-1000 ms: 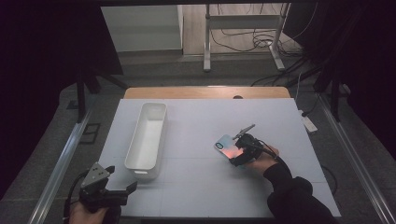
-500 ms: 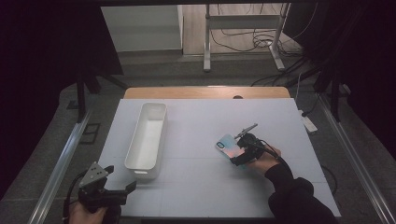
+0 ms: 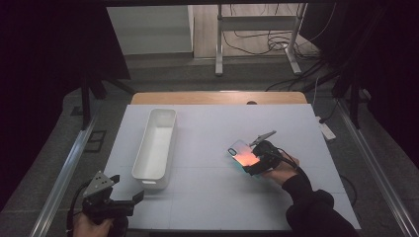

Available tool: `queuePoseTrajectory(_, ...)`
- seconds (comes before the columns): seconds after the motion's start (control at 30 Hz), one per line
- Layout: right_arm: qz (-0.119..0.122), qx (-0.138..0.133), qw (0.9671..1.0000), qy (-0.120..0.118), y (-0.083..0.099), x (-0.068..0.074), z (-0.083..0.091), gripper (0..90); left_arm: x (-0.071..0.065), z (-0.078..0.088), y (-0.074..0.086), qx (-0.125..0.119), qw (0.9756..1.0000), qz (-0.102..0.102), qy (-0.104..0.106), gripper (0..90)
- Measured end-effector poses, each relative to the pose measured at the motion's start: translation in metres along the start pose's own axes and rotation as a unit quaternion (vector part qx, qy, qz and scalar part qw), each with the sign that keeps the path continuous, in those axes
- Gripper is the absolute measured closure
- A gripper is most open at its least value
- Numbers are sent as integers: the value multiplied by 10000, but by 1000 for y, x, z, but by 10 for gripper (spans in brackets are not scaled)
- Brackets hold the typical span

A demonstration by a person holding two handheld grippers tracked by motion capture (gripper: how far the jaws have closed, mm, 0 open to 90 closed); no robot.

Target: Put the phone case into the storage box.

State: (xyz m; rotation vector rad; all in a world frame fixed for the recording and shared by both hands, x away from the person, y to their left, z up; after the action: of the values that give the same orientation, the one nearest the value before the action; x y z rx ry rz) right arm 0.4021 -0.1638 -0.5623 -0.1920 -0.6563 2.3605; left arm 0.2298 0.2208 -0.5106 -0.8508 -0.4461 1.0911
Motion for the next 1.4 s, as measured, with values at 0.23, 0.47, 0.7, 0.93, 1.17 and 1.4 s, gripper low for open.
queuePoseTrajectory(0.23,40,-212,9997,-65,-4,4,9,168,-2,-3,-2,6,9998,-187,-11,13)
queuePoseTrajectory(0.47,54,-378,9992,-115,-6,9,17,168,-6,-7,-7,-19,9996,-280,82,12)
queuePoseTrajectory(0.7,34,-668,9973,-314,-10,17,30,168,-12,-12,-18,-171,9989,-378,234,4)
queuePoseTrajectory(0.93,54,-962,9942,-483,-15,24,42,168,-19,-17,-28,-280,9980,-414,376,0)
queuePoseTrajectory(1.17,135,-1196,9907,-641,-19,31,50,168,-27,-21,-40,-378,9957,-407,739,0)
queuePoseTrajectory(1.4,159,-1369,9878,-729,-21,34,58,168,-39,-26,-49,-376,9930,-532,981,0)
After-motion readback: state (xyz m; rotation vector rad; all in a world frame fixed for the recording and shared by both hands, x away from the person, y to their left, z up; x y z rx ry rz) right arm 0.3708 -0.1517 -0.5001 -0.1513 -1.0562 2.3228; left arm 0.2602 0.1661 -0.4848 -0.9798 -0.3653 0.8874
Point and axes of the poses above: each handheld gripper's, and its own axes: z roughly backward along the jaws, y roughly out of its underside, x roughly to its left, the point moved 8 cm from there along -z, roughly forward along the jaws, and after that the axes turned 3 degrees about -y, right-handed, at the moved point
